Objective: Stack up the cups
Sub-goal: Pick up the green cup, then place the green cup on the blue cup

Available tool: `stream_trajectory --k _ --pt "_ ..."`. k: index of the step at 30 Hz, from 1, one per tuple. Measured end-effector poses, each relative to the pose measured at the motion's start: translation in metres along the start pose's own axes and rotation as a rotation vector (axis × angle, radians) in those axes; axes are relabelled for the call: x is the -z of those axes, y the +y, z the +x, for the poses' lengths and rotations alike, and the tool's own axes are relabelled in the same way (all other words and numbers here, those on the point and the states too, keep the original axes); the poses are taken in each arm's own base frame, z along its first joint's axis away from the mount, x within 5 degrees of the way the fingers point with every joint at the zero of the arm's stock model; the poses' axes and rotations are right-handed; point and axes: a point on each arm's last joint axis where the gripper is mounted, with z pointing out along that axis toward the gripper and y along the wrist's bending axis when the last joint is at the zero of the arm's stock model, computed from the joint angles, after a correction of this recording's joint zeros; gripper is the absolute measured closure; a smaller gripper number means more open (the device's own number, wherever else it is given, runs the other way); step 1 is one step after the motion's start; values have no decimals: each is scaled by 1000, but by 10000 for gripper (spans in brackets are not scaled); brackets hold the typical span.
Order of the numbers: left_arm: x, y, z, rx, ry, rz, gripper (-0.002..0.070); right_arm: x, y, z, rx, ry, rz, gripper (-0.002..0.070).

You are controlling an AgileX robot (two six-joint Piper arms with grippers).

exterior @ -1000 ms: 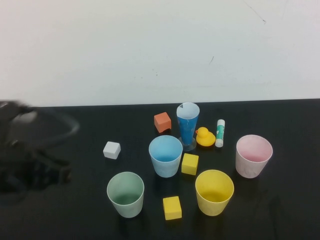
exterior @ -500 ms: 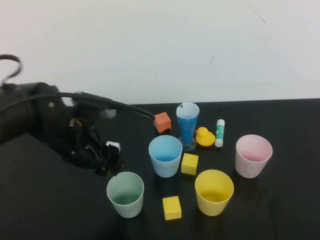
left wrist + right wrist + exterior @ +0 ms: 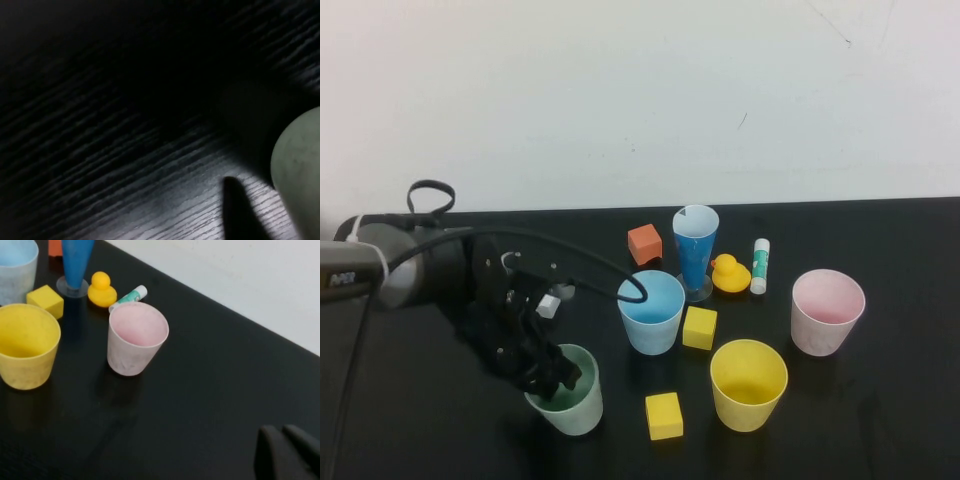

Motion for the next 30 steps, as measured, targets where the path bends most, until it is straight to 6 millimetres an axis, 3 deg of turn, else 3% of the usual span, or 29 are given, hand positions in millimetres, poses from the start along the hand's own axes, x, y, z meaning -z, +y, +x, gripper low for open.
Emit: stream_trajectory --k 3,6,12,16,20,23,30 --pt "-1 -1 0 -1 18 13 589 0 -1 0 1 -5 7 679" --pt "7 -2 -8 -17 37 27 649 0 -1 -1 1 -11 12 679" --pt "48 -8 -45 -45 32 72 667 0 -1 -1 1 -13 14 679" --pt "89 -14 -75 -16 -74 109 667 0 -1 0 0 -11 14 679" --pt "111 -21 -93 -1 -177 157 667 -1 -1 0 0 -10 13 679" --pt "105 -22 -99 -9 -204 181 667 -1 -1 0 -1 -12 16 679" --pt "65 -25 -103 -42 -150 180 631 -1 -2 -1 -12 -27 27 679"
